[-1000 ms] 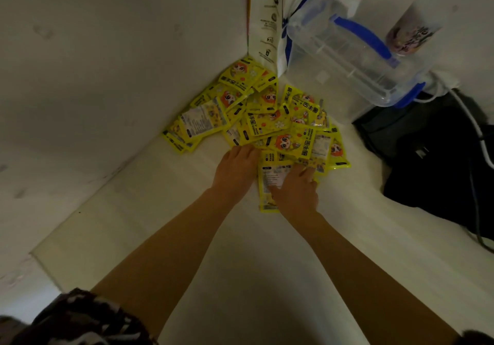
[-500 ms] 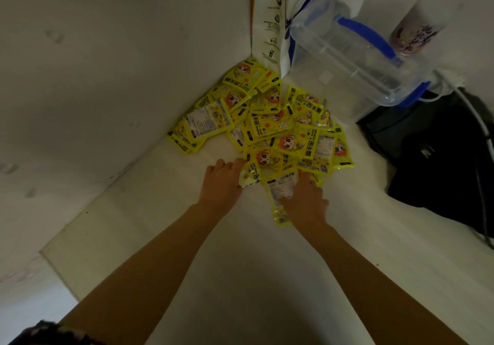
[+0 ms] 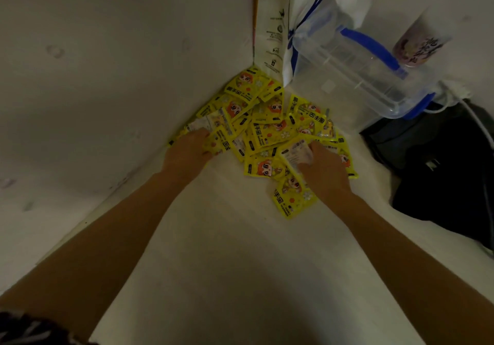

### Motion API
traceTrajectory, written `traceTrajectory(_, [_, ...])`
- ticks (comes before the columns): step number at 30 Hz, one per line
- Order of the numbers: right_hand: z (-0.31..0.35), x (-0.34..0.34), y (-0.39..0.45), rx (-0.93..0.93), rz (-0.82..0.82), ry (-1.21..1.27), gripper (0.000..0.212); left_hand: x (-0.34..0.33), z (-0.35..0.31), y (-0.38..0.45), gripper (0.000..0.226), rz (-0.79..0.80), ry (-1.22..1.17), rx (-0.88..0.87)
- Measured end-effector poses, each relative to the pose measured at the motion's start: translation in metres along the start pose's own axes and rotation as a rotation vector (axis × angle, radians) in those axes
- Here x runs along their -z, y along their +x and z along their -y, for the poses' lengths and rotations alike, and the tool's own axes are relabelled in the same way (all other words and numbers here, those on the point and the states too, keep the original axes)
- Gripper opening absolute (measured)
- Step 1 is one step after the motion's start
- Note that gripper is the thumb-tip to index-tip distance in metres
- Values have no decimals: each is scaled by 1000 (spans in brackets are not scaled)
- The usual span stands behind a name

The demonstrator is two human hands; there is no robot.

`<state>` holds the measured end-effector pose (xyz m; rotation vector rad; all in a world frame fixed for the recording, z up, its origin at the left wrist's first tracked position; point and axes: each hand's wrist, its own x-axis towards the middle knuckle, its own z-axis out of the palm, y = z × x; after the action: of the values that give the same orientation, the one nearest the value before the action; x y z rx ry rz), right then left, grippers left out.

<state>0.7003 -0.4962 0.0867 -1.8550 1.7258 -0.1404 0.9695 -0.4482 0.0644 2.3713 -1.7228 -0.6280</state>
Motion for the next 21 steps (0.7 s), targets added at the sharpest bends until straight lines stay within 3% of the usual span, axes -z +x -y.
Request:
traceTrajectory(6, [5, 11, 47, 55, 80, -85, 48, -4, 17, 44, 42, 2, 126, -9])
traceTrajectory(11, [4, 8, 60, 60, 146, -216, 56, -13, 26, 59, 32, -36, 181, -42])
traceTrajectory(21, [1, -3, 56, -11, 144, -334, 74, -19, 25, 45, 46, -91, 129, -26])
